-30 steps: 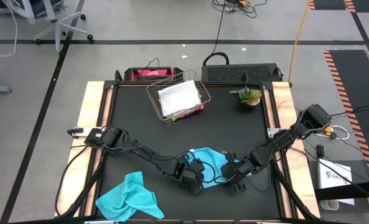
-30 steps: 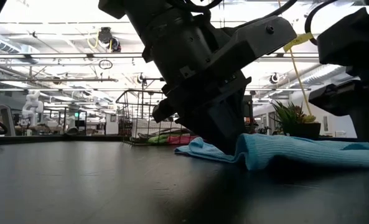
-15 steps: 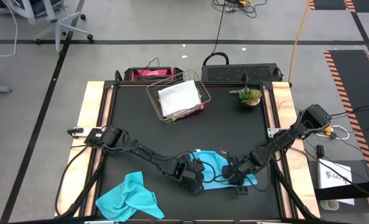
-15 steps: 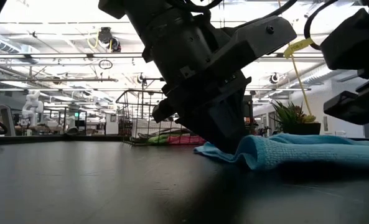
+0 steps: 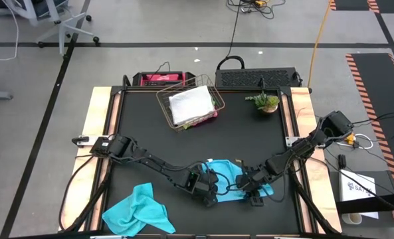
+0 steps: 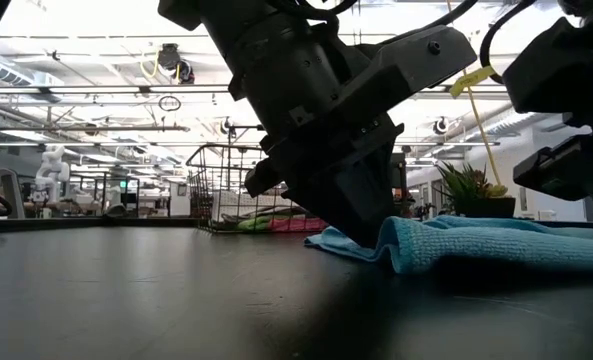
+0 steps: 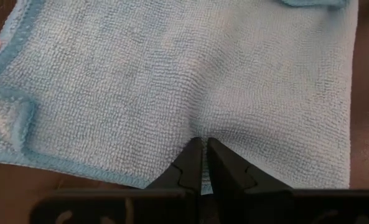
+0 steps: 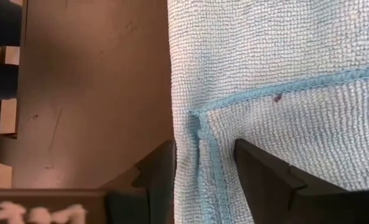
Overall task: Fold microfiber towels
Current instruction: Fold the right light blue microfiber cloth
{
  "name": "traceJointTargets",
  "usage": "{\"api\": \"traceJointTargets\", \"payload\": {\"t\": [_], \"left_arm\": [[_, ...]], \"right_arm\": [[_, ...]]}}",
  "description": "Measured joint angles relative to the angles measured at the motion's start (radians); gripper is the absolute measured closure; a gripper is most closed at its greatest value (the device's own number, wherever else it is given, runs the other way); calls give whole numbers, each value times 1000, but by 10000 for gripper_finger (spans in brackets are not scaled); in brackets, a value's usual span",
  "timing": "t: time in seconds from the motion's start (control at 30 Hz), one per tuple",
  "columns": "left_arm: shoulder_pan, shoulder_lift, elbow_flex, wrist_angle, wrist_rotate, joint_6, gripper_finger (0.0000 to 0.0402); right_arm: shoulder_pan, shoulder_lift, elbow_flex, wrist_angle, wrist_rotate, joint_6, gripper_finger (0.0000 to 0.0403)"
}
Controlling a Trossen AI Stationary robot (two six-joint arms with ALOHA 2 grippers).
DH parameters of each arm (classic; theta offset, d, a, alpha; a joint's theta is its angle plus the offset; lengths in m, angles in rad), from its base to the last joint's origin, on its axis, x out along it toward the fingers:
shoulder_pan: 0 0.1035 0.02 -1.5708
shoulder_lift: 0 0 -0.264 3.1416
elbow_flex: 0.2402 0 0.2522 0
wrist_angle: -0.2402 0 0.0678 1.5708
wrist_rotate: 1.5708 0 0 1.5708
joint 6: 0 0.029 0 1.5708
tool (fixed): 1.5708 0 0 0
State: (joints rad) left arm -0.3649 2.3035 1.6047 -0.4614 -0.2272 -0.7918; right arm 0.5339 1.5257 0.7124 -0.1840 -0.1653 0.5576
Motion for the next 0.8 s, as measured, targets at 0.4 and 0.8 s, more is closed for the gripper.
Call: {"api": "traceJointTargets", "payload": {"t": [0.4, 0.8], "left_arm": [[0, 0, 0, 2, 0, 2, 371], [0, 0, 0, 2, 0, 11, 371]], "right_arm": [[-67, 1, 0, 37, -70, 64, 254], [-64, 1, 0, -1, 8, 36, 332]]}}
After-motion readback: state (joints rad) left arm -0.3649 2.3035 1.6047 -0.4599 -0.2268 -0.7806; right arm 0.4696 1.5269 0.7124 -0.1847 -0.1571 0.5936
